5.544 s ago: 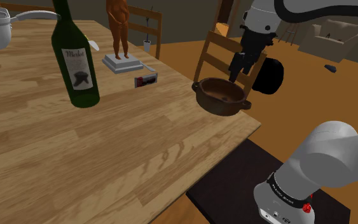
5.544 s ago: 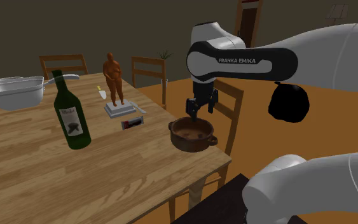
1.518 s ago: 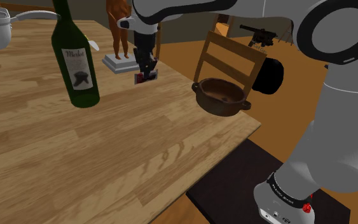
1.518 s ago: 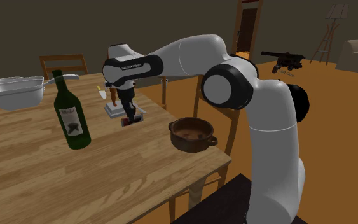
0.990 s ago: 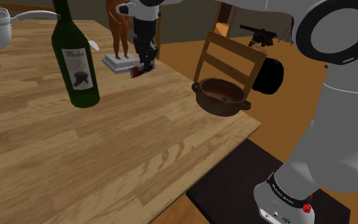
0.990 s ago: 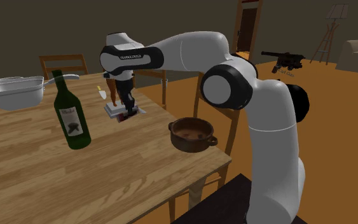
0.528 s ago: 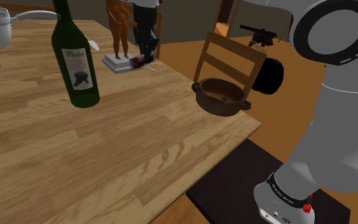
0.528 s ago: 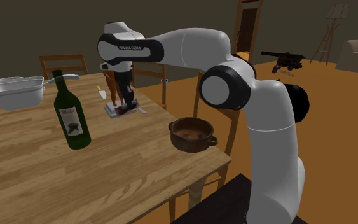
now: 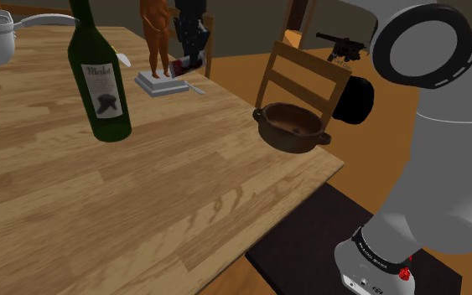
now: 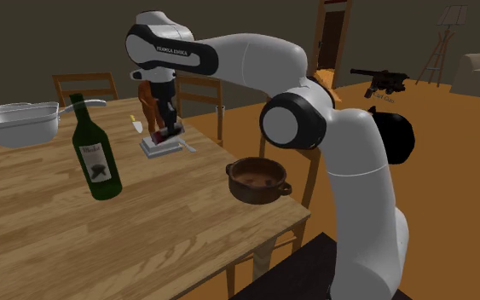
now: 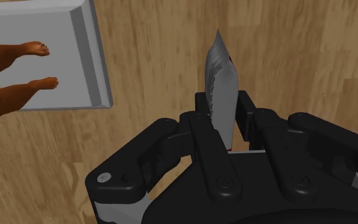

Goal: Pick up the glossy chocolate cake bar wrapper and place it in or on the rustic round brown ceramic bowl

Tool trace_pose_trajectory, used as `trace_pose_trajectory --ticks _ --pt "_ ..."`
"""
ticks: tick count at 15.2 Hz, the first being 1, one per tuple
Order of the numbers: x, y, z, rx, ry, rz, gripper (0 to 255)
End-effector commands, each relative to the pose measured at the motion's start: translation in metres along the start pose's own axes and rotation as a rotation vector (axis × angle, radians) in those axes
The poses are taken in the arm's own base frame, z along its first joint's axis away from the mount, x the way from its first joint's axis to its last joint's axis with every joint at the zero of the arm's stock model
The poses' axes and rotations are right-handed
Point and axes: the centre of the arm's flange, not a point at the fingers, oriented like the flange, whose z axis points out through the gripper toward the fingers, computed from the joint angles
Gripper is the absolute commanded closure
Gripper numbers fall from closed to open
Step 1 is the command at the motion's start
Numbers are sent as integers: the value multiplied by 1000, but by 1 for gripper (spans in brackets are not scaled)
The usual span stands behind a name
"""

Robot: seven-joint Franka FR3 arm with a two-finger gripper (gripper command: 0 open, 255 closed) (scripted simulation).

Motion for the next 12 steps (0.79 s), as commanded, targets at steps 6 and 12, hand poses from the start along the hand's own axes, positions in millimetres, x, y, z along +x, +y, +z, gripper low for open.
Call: trace_pose_trajectory --ticks 6,12 --pt "-30 -44 -19 0 0 0 255" --pt "-72 -111 -25 0 0 0 255"
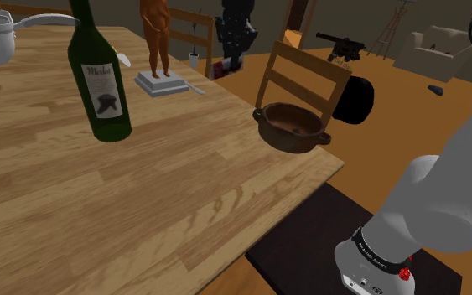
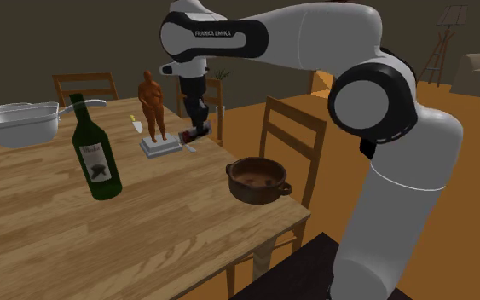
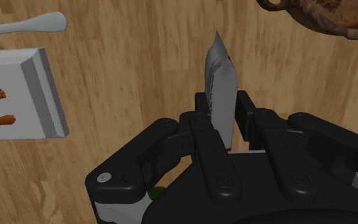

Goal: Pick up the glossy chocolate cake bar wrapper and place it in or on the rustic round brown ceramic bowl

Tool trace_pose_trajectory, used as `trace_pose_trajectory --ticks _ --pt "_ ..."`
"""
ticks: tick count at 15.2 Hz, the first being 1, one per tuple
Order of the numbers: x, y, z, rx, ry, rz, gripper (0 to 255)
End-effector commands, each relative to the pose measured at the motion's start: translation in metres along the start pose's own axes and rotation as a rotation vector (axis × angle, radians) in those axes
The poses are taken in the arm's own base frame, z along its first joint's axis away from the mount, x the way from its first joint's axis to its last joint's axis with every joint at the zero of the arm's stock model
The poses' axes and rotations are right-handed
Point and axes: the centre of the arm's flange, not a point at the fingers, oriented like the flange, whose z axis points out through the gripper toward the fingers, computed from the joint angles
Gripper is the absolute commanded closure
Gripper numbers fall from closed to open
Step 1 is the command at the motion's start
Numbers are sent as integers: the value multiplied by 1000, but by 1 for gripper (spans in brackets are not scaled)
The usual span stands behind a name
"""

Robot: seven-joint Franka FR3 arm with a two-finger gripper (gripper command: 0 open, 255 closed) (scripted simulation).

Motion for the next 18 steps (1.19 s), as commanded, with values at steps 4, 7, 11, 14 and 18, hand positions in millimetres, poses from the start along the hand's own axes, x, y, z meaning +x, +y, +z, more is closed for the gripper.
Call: trace_pose_trajectory --ticks 4,7,11,14,18 --pt "-36 -57 -6 0 0 0 255" --pt "-57 -91 -9 0 0 0 255" --pt "-85 -135 -13 0 0 0 255" --pt "-107 -171 -17 0 0 0 255" --pt "-106 -171 4 0 0 0 255"
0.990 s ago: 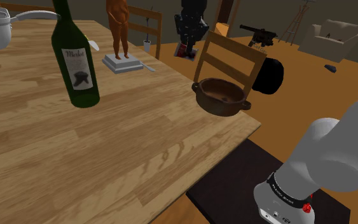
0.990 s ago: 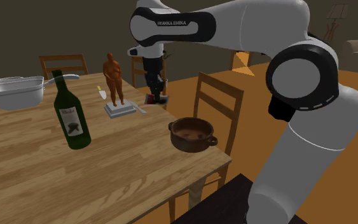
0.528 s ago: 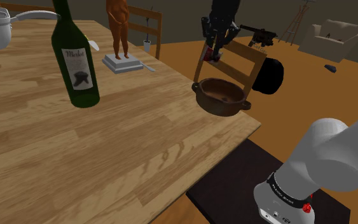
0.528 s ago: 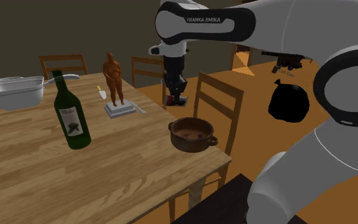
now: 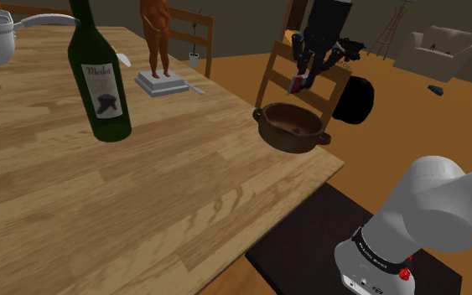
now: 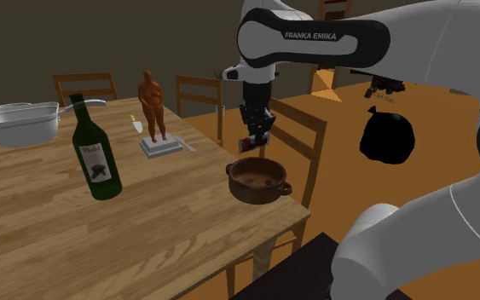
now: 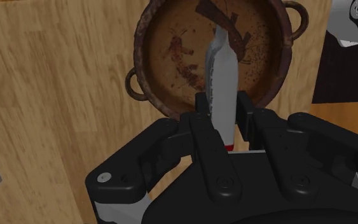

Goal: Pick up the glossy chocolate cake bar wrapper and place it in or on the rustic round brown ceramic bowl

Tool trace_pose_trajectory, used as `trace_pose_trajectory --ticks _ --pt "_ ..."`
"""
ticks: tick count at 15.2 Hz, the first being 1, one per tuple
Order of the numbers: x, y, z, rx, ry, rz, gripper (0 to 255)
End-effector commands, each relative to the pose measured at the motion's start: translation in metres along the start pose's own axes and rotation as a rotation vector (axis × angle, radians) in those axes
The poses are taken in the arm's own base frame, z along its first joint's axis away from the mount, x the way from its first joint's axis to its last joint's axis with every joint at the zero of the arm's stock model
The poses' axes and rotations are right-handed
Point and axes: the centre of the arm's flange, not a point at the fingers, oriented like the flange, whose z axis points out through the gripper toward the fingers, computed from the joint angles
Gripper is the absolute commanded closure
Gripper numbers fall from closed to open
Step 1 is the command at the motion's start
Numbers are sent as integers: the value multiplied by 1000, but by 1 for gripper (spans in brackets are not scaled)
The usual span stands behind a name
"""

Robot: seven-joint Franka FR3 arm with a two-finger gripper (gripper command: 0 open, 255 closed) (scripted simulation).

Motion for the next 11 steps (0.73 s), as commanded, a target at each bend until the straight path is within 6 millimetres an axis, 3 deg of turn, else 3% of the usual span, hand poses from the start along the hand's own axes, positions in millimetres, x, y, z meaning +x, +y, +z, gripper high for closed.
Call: trace_pose_trajectory --ticks 1,11 --pt "0 -1 10 0 0 0 255" --pt "2 -3 63 0 0 0 255"
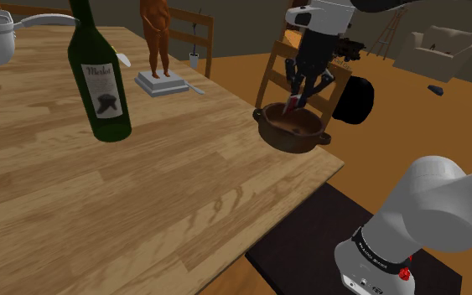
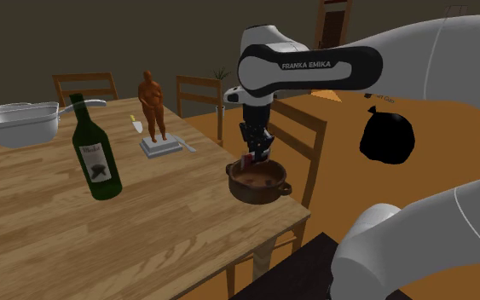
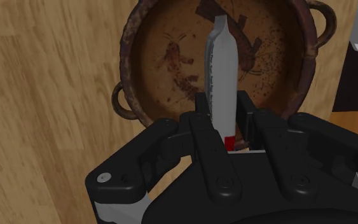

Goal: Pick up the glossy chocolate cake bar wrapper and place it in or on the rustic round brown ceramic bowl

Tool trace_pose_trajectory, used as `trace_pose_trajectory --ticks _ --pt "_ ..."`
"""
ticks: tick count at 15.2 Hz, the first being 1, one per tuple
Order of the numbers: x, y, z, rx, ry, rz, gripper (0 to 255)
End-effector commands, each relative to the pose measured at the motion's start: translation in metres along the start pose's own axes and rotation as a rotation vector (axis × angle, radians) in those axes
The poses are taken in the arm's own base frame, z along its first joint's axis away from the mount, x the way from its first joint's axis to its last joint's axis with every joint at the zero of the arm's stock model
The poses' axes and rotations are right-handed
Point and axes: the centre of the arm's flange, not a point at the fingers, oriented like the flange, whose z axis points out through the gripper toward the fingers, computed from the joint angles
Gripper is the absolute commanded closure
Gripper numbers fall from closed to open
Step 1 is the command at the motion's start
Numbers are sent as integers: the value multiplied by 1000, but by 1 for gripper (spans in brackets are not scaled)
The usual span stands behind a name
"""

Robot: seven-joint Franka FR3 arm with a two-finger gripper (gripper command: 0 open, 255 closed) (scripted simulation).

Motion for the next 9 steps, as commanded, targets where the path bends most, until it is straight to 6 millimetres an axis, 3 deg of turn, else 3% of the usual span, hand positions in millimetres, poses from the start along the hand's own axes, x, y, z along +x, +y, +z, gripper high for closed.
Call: trace_pose_trajectory --ticks 1,9 --pt "1 -1 11 -1 0 0 255" --pt "1 -1 18 -1 0 0 255"
